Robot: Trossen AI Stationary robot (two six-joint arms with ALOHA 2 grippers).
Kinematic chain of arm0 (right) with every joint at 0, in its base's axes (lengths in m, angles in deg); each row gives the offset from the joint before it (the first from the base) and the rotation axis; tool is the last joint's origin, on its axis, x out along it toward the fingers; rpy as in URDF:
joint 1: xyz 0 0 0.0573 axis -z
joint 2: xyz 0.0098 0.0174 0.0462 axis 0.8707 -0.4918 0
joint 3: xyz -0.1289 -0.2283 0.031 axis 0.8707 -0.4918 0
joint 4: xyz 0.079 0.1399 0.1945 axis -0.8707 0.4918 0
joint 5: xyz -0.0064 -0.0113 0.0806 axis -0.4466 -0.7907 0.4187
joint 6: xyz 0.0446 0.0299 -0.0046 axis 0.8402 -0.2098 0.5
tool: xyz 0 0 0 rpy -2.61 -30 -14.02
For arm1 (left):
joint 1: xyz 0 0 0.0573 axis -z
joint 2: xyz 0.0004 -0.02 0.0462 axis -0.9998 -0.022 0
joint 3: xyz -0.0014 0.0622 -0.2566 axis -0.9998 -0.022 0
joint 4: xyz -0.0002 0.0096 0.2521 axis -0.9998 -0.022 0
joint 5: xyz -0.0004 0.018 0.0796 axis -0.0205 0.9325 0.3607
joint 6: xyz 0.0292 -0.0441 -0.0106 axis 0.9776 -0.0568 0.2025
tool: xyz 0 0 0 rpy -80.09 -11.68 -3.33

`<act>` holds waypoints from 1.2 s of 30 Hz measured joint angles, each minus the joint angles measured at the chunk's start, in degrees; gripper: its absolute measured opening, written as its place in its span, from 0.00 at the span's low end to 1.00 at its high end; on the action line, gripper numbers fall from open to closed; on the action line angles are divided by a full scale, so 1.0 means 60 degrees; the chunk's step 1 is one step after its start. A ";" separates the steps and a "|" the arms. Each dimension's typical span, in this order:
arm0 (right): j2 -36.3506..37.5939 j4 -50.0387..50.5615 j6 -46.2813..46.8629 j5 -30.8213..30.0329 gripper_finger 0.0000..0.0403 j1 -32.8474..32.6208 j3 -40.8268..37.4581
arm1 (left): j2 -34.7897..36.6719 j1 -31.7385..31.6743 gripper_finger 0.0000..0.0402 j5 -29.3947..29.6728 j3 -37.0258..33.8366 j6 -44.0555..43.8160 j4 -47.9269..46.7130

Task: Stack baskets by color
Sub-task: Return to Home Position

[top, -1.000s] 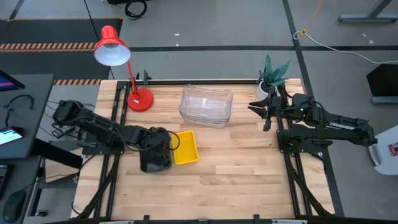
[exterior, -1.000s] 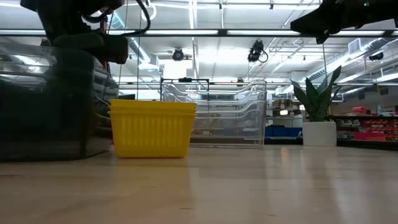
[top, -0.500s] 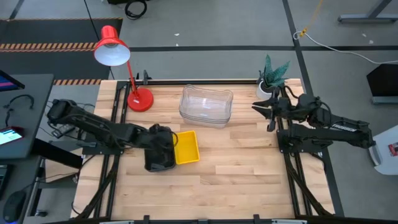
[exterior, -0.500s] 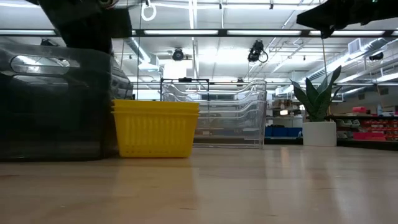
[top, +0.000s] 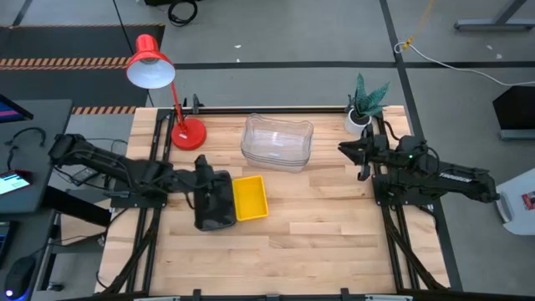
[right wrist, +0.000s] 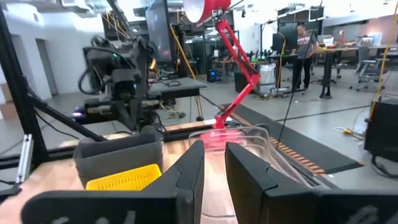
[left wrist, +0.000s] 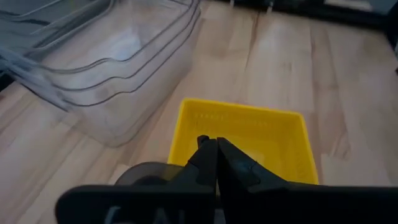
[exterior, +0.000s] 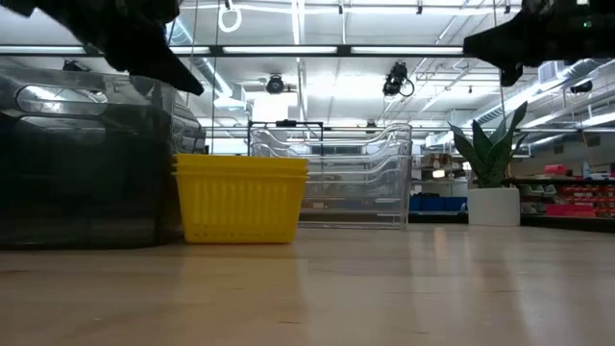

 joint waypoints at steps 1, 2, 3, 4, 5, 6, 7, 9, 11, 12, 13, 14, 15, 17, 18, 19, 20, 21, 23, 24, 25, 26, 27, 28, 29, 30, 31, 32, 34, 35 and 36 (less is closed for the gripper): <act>0.0006 -0.0142 0.0094 0.0016 0.18 0.0000 -0.0136 | 0.0170 -0.0041 0.02 0.0005 -0.0270 0.0003 0.0279; -0.0002 -0.0352 0.0132 0.0047 0.18 0.0000 -0.0231 | 0.0347 -0.0078 0.02 0.0025 -0.0529 0.0010 0.0552; 0.0008 -0.0574 0.0157 0.0071 0.18 0.0000 -0.0323 | 0.0526 -0.0111 0.02 0.0027 -0.0752 0.0012 0.0837; 0.0037 -0.0686 0.0171 0.0087 0.18 0.0000 -0.0401 | 0.0717 -0.0133 0.02 0.0035 -0.0945 0.0023 0.1079; 0.0046 -0.0758 0.0161 0.0159 0.18 0.0000 -0.0458 | 0.0902 -0.0157 0.02 0.0074 -0.1109 0.0108 0.1294; 0.0046 -0.0870 0.0145 0.0254 0.18 0.0000 -0.0520 | 0.1136 -0.0173 0.02 0.0160 -0.1269 0.0263 0.1501; 0.0062 -0.0976 0.0102 0.0341 0.18 0.0000 -0.0583 | 0.1383 -0.0181 0.02 0.0282 -0.1404 0.0452 0.1609; 0.0079 -0.1186 0.0058 0.0432 0.18 0.0000 -0.0668 | 0.1912 -0.0183 0.02 0.0489 -0.1597 0.0926 0.1847; 0.0082 -0.1409 -0.0008 0.0426 0.18 0.0000 -0.0826 | 0.2520 -0.0186 0.02 0.0628 -0.1759 0.1470 0.1912; 0.0075 -0.1555 -0.0035 0.0426 0.18 0.0000 -0.0940 | 0.2828 -0.0186 0.02 0.0712 -0.1834 0.1762 0.1926; 0.0078 -0.1753 -0.0039 0.0433 0.18 0.0000 -0.1083 | 0.3137 -0.0186 0.02 0.0816 -0.1919 0.2018 0.1930; 0.0079 -0.2002 -0.0039 0.0427 0.18 0.0000 -0.1236 | 0.3450 -0.0186 0.02 0.0918 -0.2015 0.2253 0.1941; 0.0079 -0.2257 -0.0039 0.0407 0.18 0.0000 -0.1409 | 0.3769 -0.0186 0.02 0.0993 -0.2142 0.2488 0.1938; 0.0075 -0.2749 -0.0033 0.0248 0.18 0.0000 -0.1756 | 0.4346 -0.0186 0.02 0.1072 -0.2512 0.2780 0.2172; 0.0075 -0.3062 -0.0030 0.0156 0.18 0.0000 -0.1951 | 0.4621 -0.0186 0.02 0.1069 -0.2785 0.2911 0.2433; 0.0075 -0.3359 -0.0031 0.0077 0.18 0.0000 -0.2131 | 0.4886 -0.0186 0.02 0.1033 -0.3092 0.2993 0.2722; 0.0075 -0.3611 -0.0032 0.0033 0.18 0.0000 -0.2289 | 0.5111 -0.0186 0.02 0.0943 -0.3429 0.3035 0.3097; 0.0075 -0.3882 -0.0032 0.0001 0.18 0.0000 -0.2440 | 0.5320 -0.0186 0.02 0.0818 -0.3772 0.3034 0.3452; 0.0071 -0.4123 -0.0061 0.0015 0.18 0.0000 -0.2568 | 0.5712 -0.0186 0.02 0.0552 -0.4356 0.2975 0.3992; 0.0071 -0.4130 -0.0058 0.0072 0.18 0.0000 -0.2561 | 0.5879 -0.0186 0.02 0.0411 -0.4531 0.2922 0.4097; 0.0071 -0.4170 -0.0064 0.0181 0.18 0.0000 -0.2561 | 0.6040 -0.0186 0.02 0.0293 -0.4642 0.2853 0.4111; 0.0068 -0.4222 -0.0107 0.0328 0.18 0.0000 -0.2565 | 0.6201 -0.0186 0.02 0.0186 -0.4701 0.2829 0.4083; 0.0071 -0.4274 -0.0176 0.0483 0.18 0.0000 -0.2565 | 0.6353 -0.0186 0.02 0.0052 -0.4701 0.2820 0.3975; 0.0071 -0.4262 -0.0291 0.0571 0.18 0.0000 -0.2565 | 0.6489 -0.0186 0.02 -0.0051 -0.4701 0.2903 0.3921; 0.0071 -0.4184 -0.0416 0.0579 0.18 0.0000 -0.2565 | 0.6631 -0.0183 0.02 -0.0084 -0.4701 0.3029 0.3901; 0.0070 -0.4112 -0.0523 0.0546 0.18 0.0000 -0.2565 | 0.6777 -0.0174 0.02 -0.0092 -0.4701 0.3202 0.3875; 0.0067 -0.4071 -0.0575 0.0473 0.18 0.0000 -0.2565 | 0.6908 -0.0173 0.02 -0.0092 -0.4701 0.3306 0.3851; 0.0064 -0.4073 -0.0574 0.0404 0.18 0.0000 -0.2565 | 0.7040 -0.0175 0.02 -0.0114 -0.4699 0.3427 0.3799; 0.0064 -0.4119 -0.0513 0.0219 0.18 0.0000 -0.2565 | 0.7290 -0.0175 0.02 -0.0312 -0.4698 0.3456 0.3416; 0.0060 -0.4199 -0.0384 0.0126 0.18 0.0000 -0.2565 | 0.7416 -0.0175 0.02 -0.0506 -0.4698 0.3408 0.3189; 0.0060 -0.4294 -0.0228 -0.0001 0.18 0.0000 -0.2565 | 0.7533 -0.0175 0.02 -0.0742 -0.4698 0.3298 0.2952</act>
